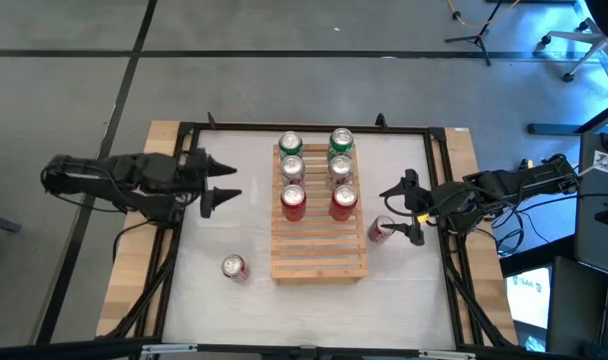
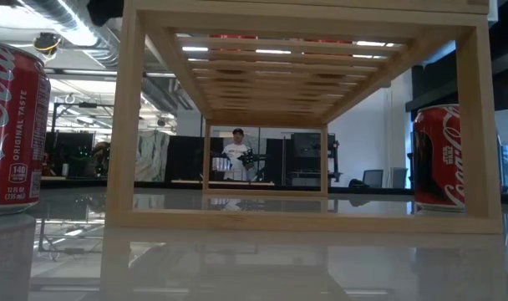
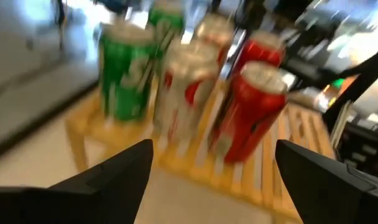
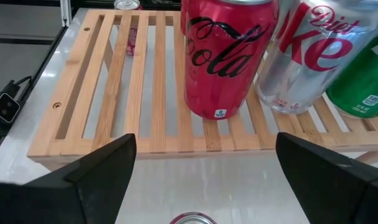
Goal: Place canned beverage on shelf
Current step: Put the left white and red soda can on the shelf
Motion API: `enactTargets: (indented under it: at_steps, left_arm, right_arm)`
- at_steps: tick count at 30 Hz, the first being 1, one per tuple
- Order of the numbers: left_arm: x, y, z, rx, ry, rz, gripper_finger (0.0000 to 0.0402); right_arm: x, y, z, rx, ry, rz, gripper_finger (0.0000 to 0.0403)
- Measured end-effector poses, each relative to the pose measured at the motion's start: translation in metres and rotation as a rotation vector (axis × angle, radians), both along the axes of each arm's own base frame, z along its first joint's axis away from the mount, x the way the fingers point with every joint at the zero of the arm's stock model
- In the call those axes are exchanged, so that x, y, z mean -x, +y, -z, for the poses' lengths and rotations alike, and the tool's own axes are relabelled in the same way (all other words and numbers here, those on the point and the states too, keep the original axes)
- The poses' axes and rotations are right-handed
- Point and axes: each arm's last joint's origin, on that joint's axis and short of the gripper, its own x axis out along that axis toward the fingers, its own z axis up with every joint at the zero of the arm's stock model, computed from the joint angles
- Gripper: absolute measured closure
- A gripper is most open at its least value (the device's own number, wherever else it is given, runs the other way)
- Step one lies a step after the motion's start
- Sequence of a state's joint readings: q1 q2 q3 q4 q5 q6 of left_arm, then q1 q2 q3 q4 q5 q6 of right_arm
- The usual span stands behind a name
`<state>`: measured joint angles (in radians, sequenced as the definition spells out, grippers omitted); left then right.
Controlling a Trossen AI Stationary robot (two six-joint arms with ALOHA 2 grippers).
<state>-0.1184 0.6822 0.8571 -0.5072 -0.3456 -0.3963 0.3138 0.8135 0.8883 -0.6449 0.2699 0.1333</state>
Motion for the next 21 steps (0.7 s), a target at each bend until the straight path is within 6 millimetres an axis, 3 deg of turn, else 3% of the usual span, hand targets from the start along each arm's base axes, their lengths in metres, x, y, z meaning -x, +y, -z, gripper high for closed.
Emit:
enactTargets:
  at_steps: [8, 15, 21]
  left_arm:
    - [-0.022, -0.012, -0.005, 0.158, 0.206, 0.101, 0.0072]
    - [-0.05, -0.039, 0.003, 0.135, 0.364, 0.197, 0.0072]
    - [-0.056, -0.063, 0.007, 0.199, 0.526, 0.201, 0.0072]
  right_arm:
    - [0.0, 0.0, 0.001, -0.01, 0.007, 0.007, 0.0023]
    - [0.0, 0.0, 0.001, -0.016, 0.008, 0.011, 0.0023]
    - [0.0, 0.0, 0.001, -0.016, 0.008, 0.011, 0.0023]
